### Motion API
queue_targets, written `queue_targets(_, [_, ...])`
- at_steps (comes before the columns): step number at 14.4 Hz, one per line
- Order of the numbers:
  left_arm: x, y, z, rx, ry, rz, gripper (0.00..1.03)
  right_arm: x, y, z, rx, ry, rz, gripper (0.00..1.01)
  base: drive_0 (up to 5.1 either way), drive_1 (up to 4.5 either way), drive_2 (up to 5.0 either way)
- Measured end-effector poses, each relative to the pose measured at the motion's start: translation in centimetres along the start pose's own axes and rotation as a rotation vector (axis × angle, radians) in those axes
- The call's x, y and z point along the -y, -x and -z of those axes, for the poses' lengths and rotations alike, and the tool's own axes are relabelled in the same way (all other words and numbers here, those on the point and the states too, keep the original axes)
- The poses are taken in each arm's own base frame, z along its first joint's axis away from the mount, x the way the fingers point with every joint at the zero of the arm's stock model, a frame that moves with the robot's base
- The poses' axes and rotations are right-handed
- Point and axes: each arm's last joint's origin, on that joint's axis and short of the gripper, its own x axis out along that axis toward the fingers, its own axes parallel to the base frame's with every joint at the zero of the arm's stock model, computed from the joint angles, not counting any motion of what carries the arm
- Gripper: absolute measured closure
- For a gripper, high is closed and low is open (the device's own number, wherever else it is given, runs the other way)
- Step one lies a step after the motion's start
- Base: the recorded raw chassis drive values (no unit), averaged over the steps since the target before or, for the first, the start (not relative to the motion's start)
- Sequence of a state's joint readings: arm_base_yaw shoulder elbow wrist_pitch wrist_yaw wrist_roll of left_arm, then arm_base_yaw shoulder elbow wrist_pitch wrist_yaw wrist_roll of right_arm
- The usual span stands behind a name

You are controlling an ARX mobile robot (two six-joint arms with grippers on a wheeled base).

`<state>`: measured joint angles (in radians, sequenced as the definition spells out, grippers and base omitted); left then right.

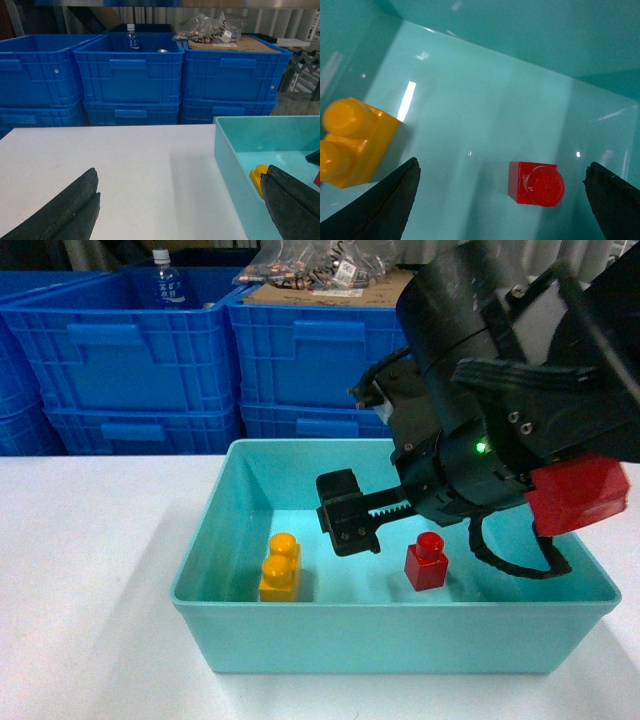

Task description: Pick red block from blue box to shelf

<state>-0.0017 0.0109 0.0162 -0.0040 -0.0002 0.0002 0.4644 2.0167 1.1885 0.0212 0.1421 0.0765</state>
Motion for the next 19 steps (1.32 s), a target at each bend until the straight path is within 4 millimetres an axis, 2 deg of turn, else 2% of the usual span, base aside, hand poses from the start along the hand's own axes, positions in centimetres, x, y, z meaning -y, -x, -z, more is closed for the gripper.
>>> queue_targets(3, [0.0, 0.0, 0.0, 0.0, 0.0, -0.001, 0.05, 0.3, -3.4, 0.9, -0.069, -0.005, 0.061, 0.03, 0.0, 0.0, 0.0])
queue_targets(6, [0.0, 0.0, 0.0, 0.0, 0.0, 0.0, 0.05, 1.1, -5.3, 1.7, -0.112, -0.016, 0.102, 0.04, 0.0, 0.0, 0.0])
queue_targets(9, [0.0, 0.0, 0.0, 0.0, 0.0, 0.0, 0.05, 1.5, -6.5, 2.5, -0.151, -0.037, 0.115, 0.34, 0.0, 0.0, 0.0])
queue_targets(12, [0.0, 0.0, 0.0, 0.0, 0.0, 0.0, 0.05, 1.7, -6.6, 2.3, -0.122, -0.064, 0.117, 0.65, 0.0, 0.0, 0.0])
queue_targets(13, [0.0, 0.0, 0.0, 0.0, 0.0, 0.0, 0.05, 2.1, -6.2, 2.2, -0.106, -0.08, 0.111, 0.71, 0.0, 0.0, 0.0])
queue_targets(15, [0.0, 0.0, 0.0, 0.0, 0.0, 0.0, 0.05, 2.9, -3.5, 1.9, -0.051, -0.113, 0.074, 0.72, 0.0, 0.0, 0.0])
queue_targets(16, [0.0, 0.0, 0.0, 0.0, 0.0, 0.0, 0.05, 3.6, -1.0, 1.1, 0.033, -0.131, 0.072, 0.72, 0.0, 0.0, 0.0])
queue_targets(17, [0.0, 0.0, 0.0, 0.0, 0.0, 0.0, 0.05, 4.3, 1.6, 0.4, 0.125, -0.149, 0.054, 0.72, 0.0, 0.0, 0.0])
queue_targets(19, [0.0, 0.0, 0.0, 0.0, 0.0, 0.0, 0.05, 6.8, 9.0, 0.0, 0.367, -0.189, 0.045, 0.72, 0.0, 0.0, 0.0])
